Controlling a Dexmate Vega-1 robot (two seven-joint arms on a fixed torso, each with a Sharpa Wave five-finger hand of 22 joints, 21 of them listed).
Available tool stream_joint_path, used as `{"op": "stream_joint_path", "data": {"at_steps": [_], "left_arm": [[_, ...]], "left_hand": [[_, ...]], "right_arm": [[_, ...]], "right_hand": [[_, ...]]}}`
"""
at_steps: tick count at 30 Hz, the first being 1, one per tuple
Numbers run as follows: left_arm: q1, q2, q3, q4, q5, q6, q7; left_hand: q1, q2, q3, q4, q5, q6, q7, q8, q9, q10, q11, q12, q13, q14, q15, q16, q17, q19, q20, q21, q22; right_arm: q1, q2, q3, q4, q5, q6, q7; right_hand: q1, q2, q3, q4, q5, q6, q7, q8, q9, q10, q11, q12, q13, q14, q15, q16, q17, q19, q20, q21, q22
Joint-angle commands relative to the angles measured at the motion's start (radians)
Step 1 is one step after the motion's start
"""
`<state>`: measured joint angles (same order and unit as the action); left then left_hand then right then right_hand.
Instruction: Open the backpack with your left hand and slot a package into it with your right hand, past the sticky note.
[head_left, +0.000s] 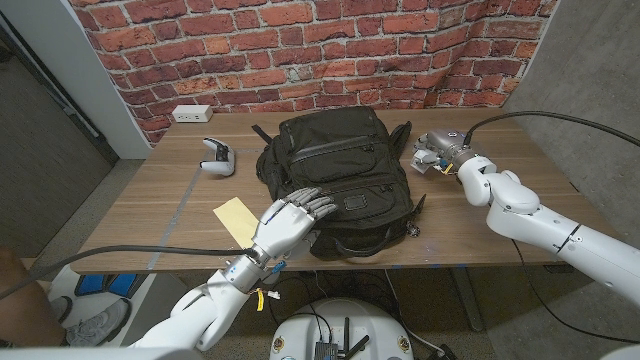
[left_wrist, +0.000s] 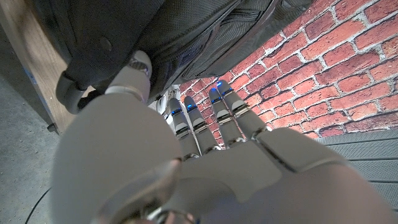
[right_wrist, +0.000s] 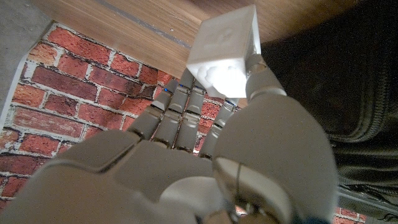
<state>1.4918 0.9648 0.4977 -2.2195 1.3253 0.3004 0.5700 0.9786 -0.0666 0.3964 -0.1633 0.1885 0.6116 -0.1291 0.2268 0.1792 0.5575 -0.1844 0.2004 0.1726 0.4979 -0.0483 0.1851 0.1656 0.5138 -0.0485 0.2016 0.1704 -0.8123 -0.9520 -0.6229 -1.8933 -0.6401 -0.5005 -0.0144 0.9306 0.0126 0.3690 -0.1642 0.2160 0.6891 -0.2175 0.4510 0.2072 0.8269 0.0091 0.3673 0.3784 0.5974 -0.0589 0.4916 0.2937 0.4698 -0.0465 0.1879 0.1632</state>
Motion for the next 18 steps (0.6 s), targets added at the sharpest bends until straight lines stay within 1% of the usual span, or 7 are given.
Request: {"op": "stream_joint_path", "data": {"at_steps": [1,4,5,6,10,15,18], "left_arm": [[-0.011,0.003,0.023,-0.005,-0.001,0.032,0.024],[-0.006,0.010,0.018,-0.013,-0.002,0.041,0.026],[-0.004,0.011,0.016,-0.015,-0.003,0.044,0.027],[-0.004,0.012,0.014,-0.016,-0.005,0.047,0.029],[-0.009,0.013,0.010,-0.015,-0.012,0.049,0.034],[-0.019,0.011,0.010,-0.010,-0.028,0.041,0.042],[-0.023,0.011,0.008,-0.011,-0.034,0.040,0.045]], "left_hand": [[0.020,0.014,-0.019,0.001,0.003,0.062,-0.002,0.011,0.004,0.061,-0.003,0.006,0.001,0.052,-0.171,0.009,0.004,0.031,-0.162,0.010,0.004],[0.034,0.035,-0.033,0.001,0.002,0.135,-0.004,0.016,0.002,0.138,-0.009,0.012,0.002,0.113,-0.175,0.014,0.006,0.057,-0.162,0.013,0.005],[0.037,0.041,-0.035,0.001,0.003,0.160,-0.003,0.021,0.001,0.150,-0.011,0.012,0.002,0.126,-0.178,0.014,0.006,0.061,-0.162,0.013,0.005],[0.040,0.050,-0.037,0.001,0.003,0.184,-0.003,0.019,0.000,0.184,-0.008,0.015,0.002,0.151,-0.181,0.014,0.006,0.072,-0.161,0.015,0.006],[0.046,0.067,-0.034,0.001,0.004,0.233,-0.006,0.016,-0.001,0.238,-0.014,0.015,0.003,0.204,-0.182,0.012,0.004,0.101,-0.157,0.021,0.007],[0.045,0.075,-0.030,0.001,0.004,0.272,-0.005,0.013,0.000,0.284,-0.013,0.015,0.004,0.242,-0.184,0.005,0.002,0.119,-0.158,0.022,0.007],[0.039,0.089,-0.024,0.002,0.003,0.310,-0.006,0.009,0.001,0.333,-0.012,0.017,0.005,0.297,-0.184,0.009,0.004,0.134,-0.157,0.021,0.006]], "right_arm": [[-0.013,-0.013,0.011,-0.010,0.007,0.007,-0.005],[-0.012,-0.012,0.011,-0.009,0.007,0.010,-0.005],[-0.012,-0.012,0.011,-0.009,0.007,0.009,-0.005],[-0.012,-0.011,0.011,-0.009,0.008,0.010,-0.004],[-0.014,-0.011,0.012,-0.010,0.006,0.007,-0.006],[-0.018,-0.012,0.014,-0.015,0.006,0.001,-0.005],[-0.020,-0.013,0.015,-0.017,0.006,-0.003,-0.005]], "right_hand": [[0.048,0.054,0.002,0.004,0.005,0.010,0.000,-0.002,0.001,0.224,-0.214,0.008,0.004,0.008,-0.162,-0.002,0.003,0.008,-0.091,0.000,0.002],[0.049,0.054,0.001,0.003,0.005,0.010,0.000,-0.002,0.001,0.224,-0.214,0.008,0.004,0.008,-0.162,-0.003,0.003,0.008,-0.091,-0.001,0.002],[0.050,0.055,0.002,0.003,0.005,0.010,0.000,-0.003,0.001,0.224,-0.214,0.007,0.004,0.008,-0.163,-0.003,0.003,0.008,-0.091,-0.001,0.002],[0.050,0.055,0.001,0.003,0.005,0.010,0.000,-0.003,0.001,0.224,-0.214,0.007,0.005,0.008,-0.163,-0.003,0.004,0.008,-0.091,-0.001,0.002],[0.051,0.056,0.002,0.003,0.006,0.011,0.000,-0.003,0.001,0.224,-0.214,0.006,0.005,0.008,-0.163,-0.003,0.004,0.007,-0.091,-0.001,0.002],[0.050,0.056,0.001,0.003,0.006,0.011,0.000,-0.005,0.001,0.225,-0.214,0.005,0.006,0.008,-0.162,-0.005,0.004,0.008,-0.092,-0.001,0.002],[0.051,0.057,0.001,0.003,0.006,0.012,0.000,-0.005,0.002,0.224,-0.214,0.004,0.006,0.009,-0.163,-0.004,0.005,0.007,-0.092,-0.001,0.002]]}}
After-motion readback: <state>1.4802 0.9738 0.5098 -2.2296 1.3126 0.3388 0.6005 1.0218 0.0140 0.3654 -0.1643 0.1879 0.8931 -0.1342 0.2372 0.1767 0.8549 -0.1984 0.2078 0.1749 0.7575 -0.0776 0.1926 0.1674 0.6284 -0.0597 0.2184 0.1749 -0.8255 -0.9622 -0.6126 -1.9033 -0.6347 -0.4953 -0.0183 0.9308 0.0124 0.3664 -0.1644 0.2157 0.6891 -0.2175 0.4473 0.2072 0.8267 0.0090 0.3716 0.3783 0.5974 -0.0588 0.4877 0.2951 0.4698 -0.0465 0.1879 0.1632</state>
